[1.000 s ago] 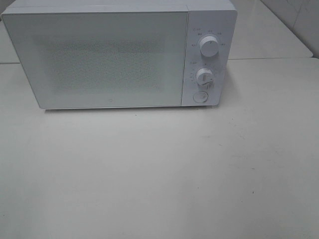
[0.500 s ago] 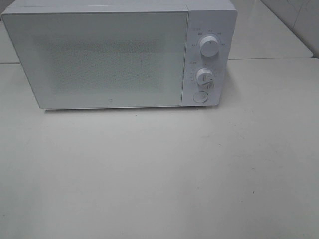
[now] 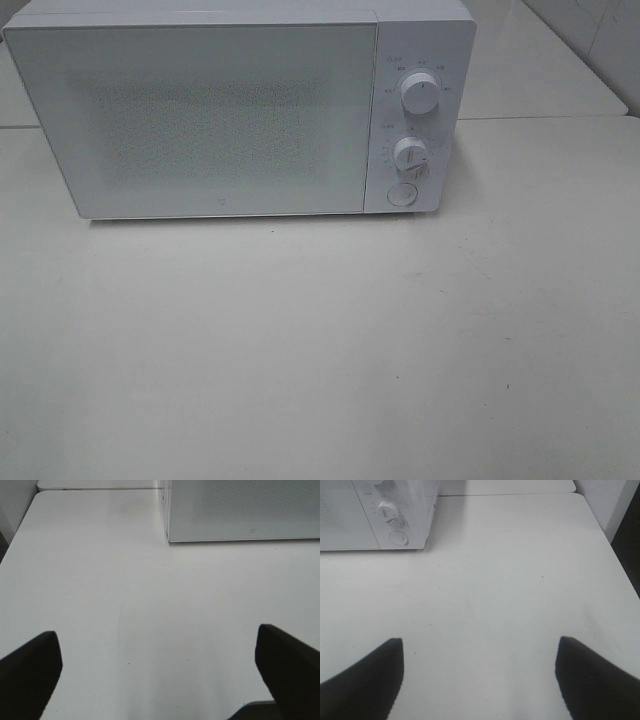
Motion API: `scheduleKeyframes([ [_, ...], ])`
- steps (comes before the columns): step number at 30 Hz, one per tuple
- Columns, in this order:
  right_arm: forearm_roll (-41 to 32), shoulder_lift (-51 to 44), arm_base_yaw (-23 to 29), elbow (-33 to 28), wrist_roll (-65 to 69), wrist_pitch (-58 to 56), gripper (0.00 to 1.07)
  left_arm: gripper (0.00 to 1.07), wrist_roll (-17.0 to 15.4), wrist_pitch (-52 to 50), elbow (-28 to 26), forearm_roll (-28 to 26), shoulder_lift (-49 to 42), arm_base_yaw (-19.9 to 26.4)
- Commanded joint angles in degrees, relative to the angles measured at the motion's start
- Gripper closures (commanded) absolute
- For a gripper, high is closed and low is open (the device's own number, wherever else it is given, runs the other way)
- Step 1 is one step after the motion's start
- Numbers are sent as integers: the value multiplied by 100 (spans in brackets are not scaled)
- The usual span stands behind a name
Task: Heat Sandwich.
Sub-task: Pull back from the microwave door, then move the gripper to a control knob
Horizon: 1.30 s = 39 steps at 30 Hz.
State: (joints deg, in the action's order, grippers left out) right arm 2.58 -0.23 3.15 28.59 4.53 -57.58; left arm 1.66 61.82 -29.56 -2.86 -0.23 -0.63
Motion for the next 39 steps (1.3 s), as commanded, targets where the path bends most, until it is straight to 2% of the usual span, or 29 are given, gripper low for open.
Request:
scheduleKeyframes([
  [1, 0, -115, -29, 0, -17, 63, 32, 9, -11, -23, 6, -40, -138, 11],
  [20, 183, -34, -29, 155, -40, 1008, 31, 9, -11, -23, 6, -40, -138, 11],
  [32, 183, 1352, -29, 138, -40, 1799, 31, 9, -11, -23, 6, -40, -138, 11],
  [39, 178, 2263, -29, 138, 0, 2670, 26, 9, -11, -23, 6, -40, -138, 11],
])
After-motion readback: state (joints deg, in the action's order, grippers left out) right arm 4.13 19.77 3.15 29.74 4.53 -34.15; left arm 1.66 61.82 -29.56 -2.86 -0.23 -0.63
